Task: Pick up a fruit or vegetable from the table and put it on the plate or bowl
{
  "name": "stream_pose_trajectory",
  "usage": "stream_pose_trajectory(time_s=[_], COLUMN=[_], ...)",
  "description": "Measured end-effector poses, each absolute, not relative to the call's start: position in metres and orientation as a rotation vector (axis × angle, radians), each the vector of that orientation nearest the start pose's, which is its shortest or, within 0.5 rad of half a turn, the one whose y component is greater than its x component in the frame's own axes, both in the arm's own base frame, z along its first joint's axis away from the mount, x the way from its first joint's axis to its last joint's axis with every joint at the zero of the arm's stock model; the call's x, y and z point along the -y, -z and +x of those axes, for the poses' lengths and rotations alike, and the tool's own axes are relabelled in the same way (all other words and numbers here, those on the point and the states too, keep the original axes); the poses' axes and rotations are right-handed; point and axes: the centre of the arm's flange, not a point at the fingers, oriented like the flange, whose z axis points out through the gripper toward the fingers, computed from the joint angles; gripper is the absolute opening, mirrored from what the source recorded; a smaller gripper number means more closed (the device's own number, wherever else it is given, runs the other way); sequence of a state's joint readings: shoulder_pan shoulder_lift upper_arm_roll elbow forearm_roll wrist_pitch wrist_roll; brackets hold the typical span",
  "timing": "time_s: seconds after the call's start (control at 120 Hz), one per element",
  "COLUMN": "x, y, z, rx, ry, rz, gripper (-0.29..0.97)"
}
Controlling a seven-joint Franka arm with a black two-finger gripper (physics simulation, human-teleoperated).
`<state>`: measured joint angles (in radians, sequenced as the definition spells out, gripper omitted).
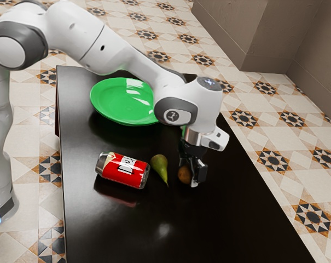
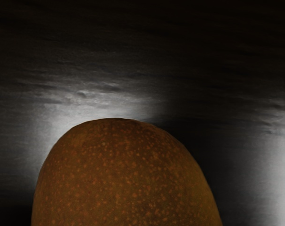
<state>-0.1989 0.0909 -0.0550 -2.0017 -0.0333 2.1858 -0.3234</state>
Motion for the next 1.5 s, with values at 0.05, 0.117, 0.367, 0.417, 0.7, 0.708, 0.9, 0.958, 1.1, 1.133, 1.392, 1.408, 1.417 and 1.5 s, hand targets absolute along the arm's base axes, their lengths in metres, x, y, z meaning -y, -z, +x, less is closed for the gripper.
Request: stream_pose_trajectory(time_s=[0.05, 0.117, 0.367, 0.417, 0.7, 0.708, 0.9, 0.958, 1.1, 1.133, 1.392, 1.408, 1.417, 1.5], x=[0.149, 0.151, 0.150, 0.149, 0.122, 0.118, 0.031, 0.017, -0.017, -0.030, -0.108, -0.112, -0.114, -0.133], y=[-0.420, -0.418, -0.422, -0.432, -0.563, -0.566, -0.596, -0.597, -0.600, -0.600, -0.590, -0.590, -0.590, -0.586], z=[0.564, 0.565, 0.567, 0.565, 0.526, 0.526, 0.512, 0.508, 0.496, 0.493, 0.469, 0.468, 0.467, 0.461], rx=[0.136, 0.142, 0.166, 0.170, 0.213, 0.223, 0.432, 0.463, 0.544, 0.578, 0.782, 0.791, 0.796, 0.847], ry=[0.128, 0.126, 0.142, 0.170, 0.463, 0.468, 0.477, 0.459, 0.434, 0.428, 0.349, 0.346, 0.344, 0.321], rz=[-3.195, -3.200, -3.204, -3.205, -3.197, -3.195, -3.146, -3.134, -3.120, -3.117, -3.087, -3.084, -3.082, -3.066], gripper=[0.68, 0.58, 0.25, 0.24, 0.25, 0.25, 0.26, 0.26, 0.26, 0.27, 0.27, 0.27, 0.27, 0.27])
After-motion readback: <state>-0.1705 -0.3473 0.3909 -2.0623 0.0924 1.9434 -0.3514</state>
